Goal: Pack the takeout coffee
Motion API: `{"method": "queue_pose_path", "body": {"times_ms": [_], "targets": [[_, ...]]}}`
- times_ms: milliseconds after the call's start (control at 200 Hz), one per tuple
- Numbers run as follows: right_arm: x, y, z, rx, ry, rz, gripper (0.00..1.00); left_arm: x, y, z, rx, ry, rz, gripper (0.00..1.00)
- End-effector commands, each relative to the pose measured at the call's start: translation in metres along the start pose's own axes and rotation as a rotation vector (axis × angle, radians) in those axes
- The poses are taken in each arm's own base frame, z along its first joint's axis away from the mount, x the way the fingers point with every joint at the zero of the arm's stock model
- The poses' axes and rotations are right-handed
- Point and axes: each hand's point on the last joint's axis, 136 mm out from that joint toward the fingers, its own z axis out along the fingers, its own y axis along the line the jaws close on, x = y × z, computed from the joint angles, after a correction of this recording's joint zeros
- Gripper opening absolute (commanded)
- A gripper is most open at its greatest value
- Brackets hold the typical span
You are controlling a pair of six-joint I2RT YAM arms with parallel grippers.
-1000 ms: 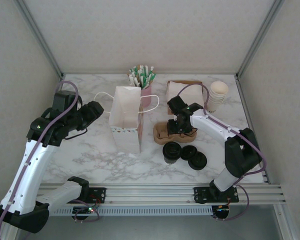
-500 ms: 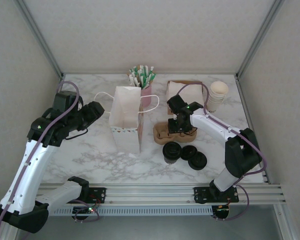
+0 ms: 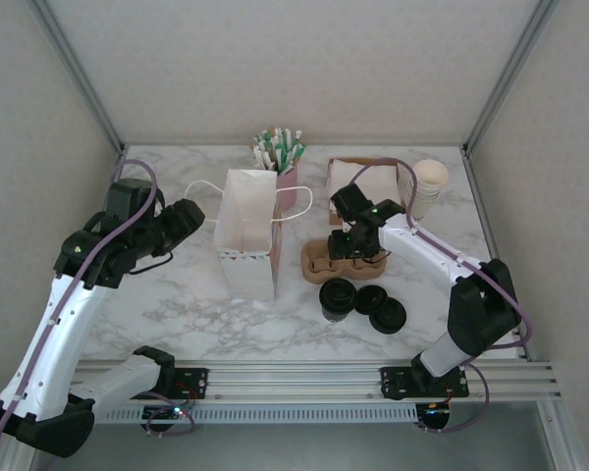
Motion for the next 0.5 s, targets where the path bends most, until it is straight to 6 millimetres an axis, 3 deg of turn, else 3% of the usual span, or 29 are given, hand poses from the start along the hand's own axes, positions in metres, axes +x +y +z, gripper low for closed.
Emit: {"method": "queue_pose_path", "body": {"times_ms": [0, 215, 496], "targets": [[0.01, -0.008, 0.016, 0.049, 0.059, -0.012, 0.54, 0.001, 0.0, -0.001, -0.001, -0.004, 0.0, 0.61], [0.009, -0.008, 0.026, 0.062, 0.078, -0.015, 0.51, 0.002, -0.001, -0.001, 0.0, -0.002, 0.001, 0.6], [0.0, -0.001, 0.01, 0.038, 0.046, -0.014, 0.43, 0.002, -0.002, -0.002, 0.001, 0.003, 0.007, 0.59]]}}
